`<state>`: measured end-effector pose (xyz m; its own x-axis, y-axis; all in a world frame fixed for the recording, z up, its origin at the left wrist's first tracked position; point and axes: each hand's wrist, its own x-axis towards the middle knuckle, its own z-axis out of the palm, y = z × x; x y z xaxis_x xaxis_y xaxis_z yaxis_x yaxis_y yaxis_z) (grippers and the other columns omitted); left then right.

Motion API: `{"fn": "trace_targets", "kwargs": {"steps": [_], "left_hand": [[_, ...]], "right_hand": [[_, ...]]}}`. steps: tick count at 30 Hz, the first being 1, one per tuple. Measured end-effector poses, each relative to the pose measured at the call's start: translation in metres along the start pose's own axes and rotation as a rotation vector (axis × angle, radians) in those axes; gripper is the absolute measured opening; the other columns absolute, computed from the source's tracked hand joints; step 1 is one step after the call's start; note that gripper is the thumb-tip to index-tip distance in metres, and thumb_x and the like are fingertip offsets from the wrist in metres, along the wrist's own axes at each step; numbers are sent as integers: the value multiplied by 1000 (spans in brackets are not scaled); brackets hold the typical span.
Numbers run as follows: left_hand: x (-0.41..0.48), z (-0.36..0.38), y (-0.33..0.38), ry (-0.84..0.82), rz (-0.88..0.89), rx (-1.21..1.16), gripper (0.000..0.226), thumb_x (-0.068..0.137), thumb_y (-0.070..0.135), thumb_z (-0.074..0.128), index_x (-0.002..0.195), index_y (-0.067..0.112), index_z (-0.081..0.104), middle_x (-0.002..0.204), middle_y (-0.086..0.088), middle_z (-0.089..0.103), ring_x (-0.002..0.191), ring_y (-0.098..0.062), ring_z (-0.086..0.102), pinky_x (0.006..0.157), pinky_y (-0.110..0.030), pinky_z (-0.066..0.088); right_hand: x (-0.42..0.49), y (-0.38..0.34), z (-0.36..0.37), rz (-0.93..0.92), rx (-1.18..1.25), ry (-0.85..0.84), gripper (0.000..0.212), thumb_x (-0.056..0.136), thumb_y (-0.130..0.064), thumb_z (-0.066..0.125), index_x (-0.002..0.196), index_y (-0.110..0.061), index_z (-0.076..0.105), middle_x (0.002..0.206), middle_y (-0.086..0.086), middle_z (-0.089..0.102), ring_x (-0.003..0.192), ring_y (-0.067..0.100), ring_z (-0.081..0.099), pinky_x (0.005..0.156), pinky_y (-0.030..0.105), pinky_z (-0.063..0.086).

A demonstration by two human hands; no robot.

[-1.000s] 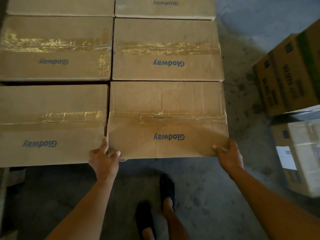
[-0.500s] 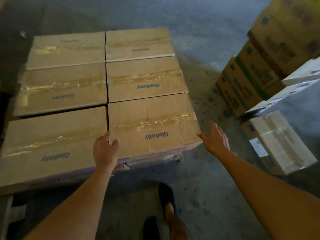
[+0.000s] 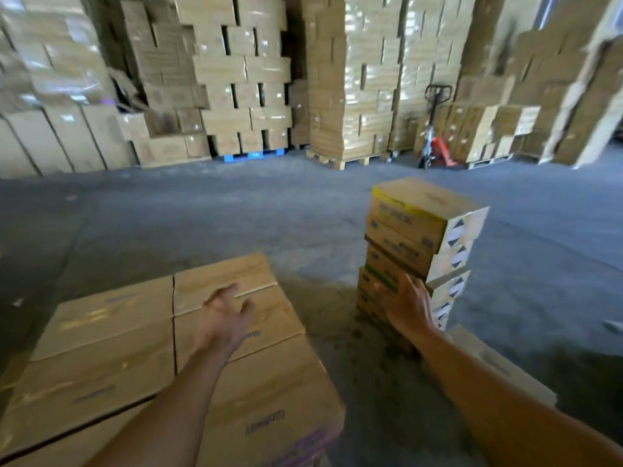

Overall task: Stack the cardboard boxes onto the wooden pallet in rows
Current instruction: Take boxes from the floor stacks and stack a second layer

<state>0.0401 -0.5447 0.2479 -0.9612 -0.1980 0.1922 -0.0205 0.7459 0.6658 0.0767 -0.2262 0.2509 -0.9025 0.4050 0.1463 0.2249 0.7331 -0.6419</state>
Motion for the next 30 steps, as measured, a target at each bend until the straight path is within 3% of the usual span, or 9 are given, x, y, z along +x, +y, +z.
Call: {"fn": "trace_targets", "kwargs": {"steps": [5,7,9,11,12,13,15,22,30], "left_hand": [[38,31,85,-18,197,1,50,94,40,64,137,14,61,136,-10,63,123,-30,59,100,-35,45],[55,53,115,-44,263,20,52,93,44,62,138,17,60,138,-9,62,123,-30,59,98,-36,46],[75,81,146,-70,302,9,53,92,45,64,139,18,60,139,-8,61,125,-29,58,100,-35,46],[95,111,177,-91,331,-27,54,92,45,65,139,19,59,138,-7,62,126,-29,58,101,-35,45],[105,127,193,-93,342,-45,55,91,45,65,139,20,59,138,-7,62,126,-30,58,101,-36,45],[115,144,207,-104,344,-58,55,91,46,64,140,20,58,139,-7,61,126,-30,58,102,-36,45],[136,180,234,-147,337,-76,56,92,45,64,140,18,57,140,-8,60,127,-30,57,103,-36,44],[188,282,314,-244,325,-112,60,93,51,61,144,21,53,142,-6,58,128,-27,56,104,-39,46],[284,362,361,-308,375,-130,62,92,47,63,145,16,51,143,-10,57,130,-28,54,106,-40,45]], "right_hand": [[41,19,-65,18,20,150,36,101,-43,49,129,-22,56,124,10,64,98,31,67,80,49,60],[64,35,-83,26,1,238,39,102,-46,49,133,-24,56,126,8,64,94,27,67,66,35,58],[92,55,-96,46,-11,288,41,101,-49,49,132,-22,56,125,10,64,84,19,63,58,21,44],[124,77,-107,87,-7,288,48,99,-53,50,136,-22,54,129,12,61,89,20,60,65,28,49],[141,88,-112,113,-1,278,53,98,-55,50,140,-22,50,135,13,57,101,26,61,77,38,55],[157,99,-118,137,1,268,57,98,-57,49,144,-23,47,140,14,54,113,31,59,89,44,54],[190,121,-130,162,-20,247,60,98,-57,49,146,-22,45,145,14,50,124,34,54,100,47,49],[300,173,-159,213,-88,237,58,99,-52,51,147,-19,45,146,14,51,129,33,52,103,41,44],[409,202,-118,266,-55,257,59,98,-55,52,145,-21,46,144,15,52,127,34,53,99,40,45]]}}
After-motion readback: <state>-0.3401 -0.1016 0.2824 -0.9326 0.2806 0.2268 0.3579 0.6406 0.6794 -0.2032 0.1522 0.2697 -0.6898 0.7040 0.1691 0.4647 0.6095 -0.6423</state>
